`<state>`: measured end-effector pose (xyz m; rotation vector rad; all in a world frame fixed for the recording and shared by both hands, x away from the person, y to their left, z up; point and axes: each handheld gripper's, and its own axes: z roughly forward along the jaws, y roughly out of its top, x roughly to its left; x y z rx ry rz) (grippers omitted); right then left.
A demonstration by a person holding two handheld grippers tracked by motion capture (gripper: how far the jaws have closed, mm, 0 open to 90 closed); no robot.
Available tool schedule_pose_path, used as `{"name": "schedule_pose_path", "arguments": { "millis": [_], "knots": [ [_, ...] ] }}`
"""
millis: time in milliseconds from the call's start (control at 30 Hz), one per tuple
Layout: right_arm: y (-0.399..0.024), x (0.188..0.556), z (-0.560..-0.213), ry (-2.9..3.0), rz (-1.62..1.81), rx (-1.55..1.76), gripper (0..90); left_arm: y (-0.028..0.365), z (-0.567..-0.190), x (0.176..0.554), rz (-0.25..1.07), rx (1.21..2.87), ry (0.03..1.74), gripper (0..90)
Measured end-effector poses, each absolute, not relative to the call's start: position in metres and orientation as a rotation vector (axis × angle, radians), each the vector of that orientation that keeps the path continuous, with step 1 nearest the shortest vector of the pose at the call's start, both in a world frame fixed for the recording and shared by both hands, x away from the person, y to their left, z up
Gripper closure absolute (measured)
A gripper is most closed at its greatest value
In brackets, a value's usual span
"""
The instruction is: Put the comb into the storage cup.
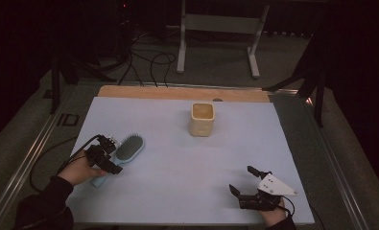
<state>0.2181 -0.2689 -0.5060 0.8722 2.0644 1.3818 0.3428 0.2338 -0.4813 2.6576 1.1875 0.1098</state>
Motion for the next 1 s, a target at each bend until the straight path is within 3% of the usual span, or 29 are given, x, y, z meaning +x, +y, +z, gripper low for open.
{"name": "schedule_pose_path", "arguments": {
  "millis": [700,1000],
  "knots": [
    [-0.27,0.218,-0.505,2.062,1.397,0.872,8.8,0.226,-0.486,0.353,0.109,2.724,1.208,60.9],
    [-0.27,0.219,-0.506,2.059,1.398,0.875,8.8,0.227,-0.488,0.355,0.068,2.721,1.238,65.6]
  ]
}}
